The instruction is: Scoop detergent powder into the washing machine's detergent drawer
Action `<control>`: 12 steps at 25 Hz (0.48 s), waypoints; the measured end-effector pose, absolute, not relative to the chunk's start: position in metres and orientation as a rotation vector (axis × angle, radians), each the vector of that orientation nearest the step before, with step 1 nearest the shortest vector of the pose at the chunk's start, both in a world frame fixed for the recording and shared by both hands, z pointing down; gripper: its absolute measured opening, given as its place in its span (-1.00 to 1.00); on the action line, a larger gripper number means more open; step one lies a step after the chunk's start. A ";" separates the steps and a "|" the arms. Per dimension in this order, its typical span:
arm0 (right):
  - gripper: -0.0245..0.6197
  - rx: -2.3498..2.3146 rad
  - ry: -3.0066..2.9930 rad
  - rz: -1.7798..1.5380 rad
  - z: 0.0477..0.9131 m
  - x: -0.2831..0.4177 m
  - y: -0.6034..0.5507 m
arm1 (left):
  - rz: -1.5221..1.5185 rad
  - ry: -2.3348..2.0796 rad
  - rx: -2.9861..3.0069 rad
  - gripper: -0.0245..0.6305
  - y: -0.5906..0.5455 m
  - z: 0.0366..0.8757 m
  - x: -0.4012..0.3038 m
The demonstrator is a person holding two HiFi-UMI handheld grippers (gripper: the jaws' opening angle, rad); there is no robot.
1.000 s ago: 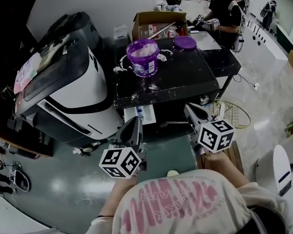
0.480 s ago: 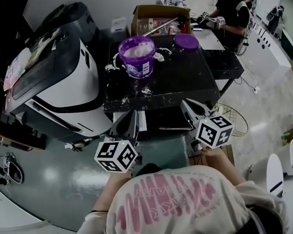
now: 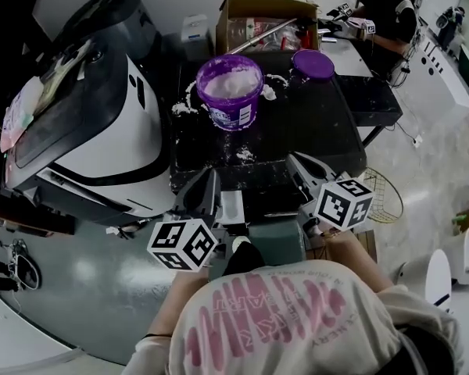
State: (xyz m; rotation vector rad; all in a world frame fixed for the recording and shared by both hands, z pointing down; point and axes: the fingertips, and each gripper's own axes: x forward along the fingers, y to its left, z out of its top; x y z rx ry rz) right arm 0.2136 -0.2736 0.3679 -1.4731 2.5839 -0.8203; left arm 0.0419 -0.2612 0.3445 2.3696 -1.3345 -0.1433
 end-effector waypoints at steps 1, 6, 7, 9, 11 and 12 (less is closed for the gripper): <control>-0.93 -1.461 2.586 -0.818 0.364 0.211 -0.283 | -0.152 -1.334 2.378 -0.92 -0.270 0.339 0.039; -0.93 -1.446 2.565 -0.772 0.340 0.209 -0.335 | -0.175 -1.344 2.404 -0.92 -0.310 0.323 0.023; -0.93 -1.437 2.563 -0.764 0.334 0.209 -0.343 | -0.178 -1.349 2.400 -0.92 -0.316 0.321 0.019; -0.93 -1.412 2.581 -0.741 0.322 0.207 -0.360 | -0.191 -1.363 2.395 -0.92 -0.328 0.318 0.009; -0.93 -1.380 2.626 -0.717 0.311 0.202 -0.377 | -0.207 -1.374 2.395 -0.92 -0.340 0.314 0.000; -0.93 -1.365 2.657 -0.709 0.306 0.199 -0.385 | -0.211 -1.378 2.396 -0.92 -0.346 0.313 -0.004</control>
